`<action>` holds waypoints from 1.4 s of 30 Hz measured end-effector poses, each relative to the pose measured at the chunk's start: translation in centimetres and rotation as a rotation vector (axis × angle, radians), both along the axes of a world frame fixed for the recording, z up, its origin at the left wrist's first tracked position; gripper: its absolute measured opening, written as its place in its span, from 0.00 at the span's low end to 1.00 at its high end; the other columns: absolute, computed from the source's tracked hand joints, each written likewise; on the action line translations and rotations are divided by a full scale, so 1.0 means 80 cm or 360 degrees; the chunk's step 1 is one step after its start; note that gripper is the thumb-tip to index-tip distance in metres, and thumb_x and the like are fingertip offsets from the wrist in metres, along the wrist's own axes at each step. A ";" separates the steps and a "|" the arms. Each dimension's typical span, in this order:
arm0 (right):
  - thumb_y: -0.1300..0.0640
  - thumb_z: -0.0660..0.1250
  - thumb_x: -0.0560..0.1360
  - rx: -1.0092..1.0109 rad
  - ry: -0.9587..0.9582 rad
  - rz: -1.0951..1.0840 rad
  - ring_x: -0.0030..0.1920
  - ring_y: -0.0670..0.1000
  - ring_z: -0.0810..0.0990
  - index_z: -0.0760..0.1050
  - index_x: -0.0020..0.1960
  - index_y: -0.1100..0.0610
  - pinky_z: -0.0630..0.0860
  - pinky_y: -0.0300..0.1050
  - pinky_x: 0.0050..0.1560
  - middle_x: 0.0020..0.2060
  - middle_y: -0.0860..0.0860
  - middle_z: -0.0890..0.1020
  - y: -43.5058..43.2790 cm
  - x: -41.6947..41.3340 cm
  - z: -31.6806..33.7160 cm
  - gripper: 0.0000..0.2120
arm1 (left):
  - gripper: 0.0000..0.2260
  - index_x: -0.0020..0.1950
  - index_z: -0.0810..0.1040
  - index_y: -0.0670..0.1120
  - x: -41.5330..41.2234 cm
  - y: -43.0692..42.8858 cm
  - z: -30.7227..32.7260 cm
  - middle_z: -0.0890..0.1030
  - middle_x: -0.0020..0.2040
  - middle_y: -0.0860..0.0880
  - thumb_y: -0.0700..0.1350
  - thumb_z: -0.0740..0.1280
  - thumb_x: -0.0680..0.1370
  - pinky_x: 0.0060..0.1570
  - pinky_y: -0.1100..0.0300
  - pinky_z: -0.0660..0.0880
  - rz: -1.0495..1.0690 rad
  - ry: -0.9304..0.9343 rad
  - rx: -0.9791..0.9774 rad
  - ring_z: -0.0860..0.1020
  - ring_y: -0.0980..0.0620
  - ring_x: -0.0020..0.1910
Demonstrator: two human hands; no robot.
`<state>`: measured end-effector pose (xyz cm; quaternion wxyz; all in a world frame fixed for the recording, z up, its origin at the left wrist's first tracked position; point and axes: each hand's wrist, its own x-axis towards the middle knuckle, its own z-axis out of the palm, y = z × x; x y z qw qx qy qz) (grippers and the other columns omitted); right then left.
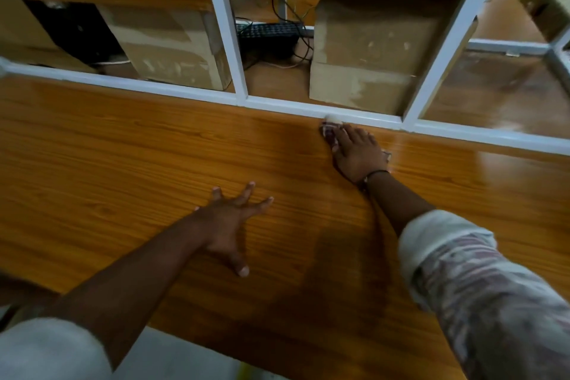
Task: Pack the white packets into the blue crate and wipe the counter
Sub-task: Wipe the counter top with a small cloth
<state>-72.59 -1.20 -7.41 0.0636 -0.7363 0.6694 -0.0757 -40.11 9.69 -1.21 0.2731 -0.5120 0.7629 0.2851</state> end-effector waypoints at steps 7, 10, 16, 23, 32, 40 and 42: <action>0.44 0.51 0.83 0.0084 -0.0045 0.0118 0.79 0.55 0.55 0.57 0.80 0.48 0.50 0.57 0.78 0.80 0.51 0.59 -0.043 0.069 0.009 0.27 | 0.63 0.68 0.31 0.80 -0.001 0.001 0.002 0.21 0.72 0.64 0.66 0.82 0.57 0.67 0.20 0.51 0.0025 0.0004 0.0021 0.27 0.30 0.73; 0.44 0.51 0.83 0.0077 -0.0059 0.0119 0.79 0.55 0.55 0.57 0.80 0.47 0.50 0.56 0.78 0.80 0.51 0.59 -0.037 0.047 0.007 0.26 | 0.63 0.67 0.31 0.81 -0.001 0.002 0.001 0.22 0.72 0.64 0.66 0.81 0.56 0.67 0.21 0.51 0.0024 -0.0002 0.0018 0.28 0.30 0.74; 0.43 0.48 0.83 -0.0033 -0.0099 -0.0165 0.77 0.55 0.61 0.61 0.78 0.47 0.56 0.56 0.76 0.78 0.51 0.64 0.019 -0.061 0.004 0.25 | 0.63 0.66 0.30 0.81 -0.003 0.003 0.003 0.22 0.72 0.64 0.67 0.81 0.55 0.68 0.21 0.52 0.0010 -0.0036 0.0000 0.29 0.30 0.74; 0.43 0.49 0.80 0.0054 0.0009 -0.0815 0.77 0.60 0.59 0.59 0.79 0.49 0.55 0.62 0.76 0.79 0.54 0.60 0.046 -0.124 0.001 0.28 | 0.63 0.68 0.30 0.79 -0.005 0.003 0.008 0.21 0.72 0.63 0.65 0.82 0.58 0.67 0.21 0.51 0.0017 -0.0056 0.0023 0.29 0.29 0.74; 0.46 0.51 0.80 0.0116 -0.0030 -0.0352 0.77 0.61 0.58 0.62 0.76 0.46 0.53 0.62 0.76 0.78 0.55 0.62 -0.009 0.071 0.006 0.25 | 0.64 0.70 0.30 0.77 -0.004 0.002 0.006 0.20 0.71 0.62 0.65 0.81 0.58 0.66 0.20 0.51 -0.0006 -0.0069 0.0027 0.28 0.28 0.73; 0.41 0.48 0.82 0.0121 -0.0072 0.0085 0.78 0.57 0.58 0.58 0.78 0.45 0.54 0.60 0.77 0.78 0.51 0.62 -0.006 0.034 0.000 0.26 | 0.64 0.70 0.31 0.77 -0.002 0.000 0.001 0.22 0.73 0.62 0.66 0.81 0.57 0.67 0.21 0.52 0.0015 -0.0050 0.0023 0.28 0.29 0.73; 0.40 0.46 0.81 0.0083 -0.0107 -0.0091 0.77 0.57 0.61 0.59 0.77 0.44 0.57 0.61 0.76 0.78 0.51 0.64 0.009 -0.029 -0.001 0.25 | 0.64 0.71 0.32 0.77 -0.002 0.001 0.001 0.22 0.73 0.62 0.66 0.82 0.57 0.68 0.21 0.52 0.0011 -0.0059 0.0022 0.29 0.29 0.74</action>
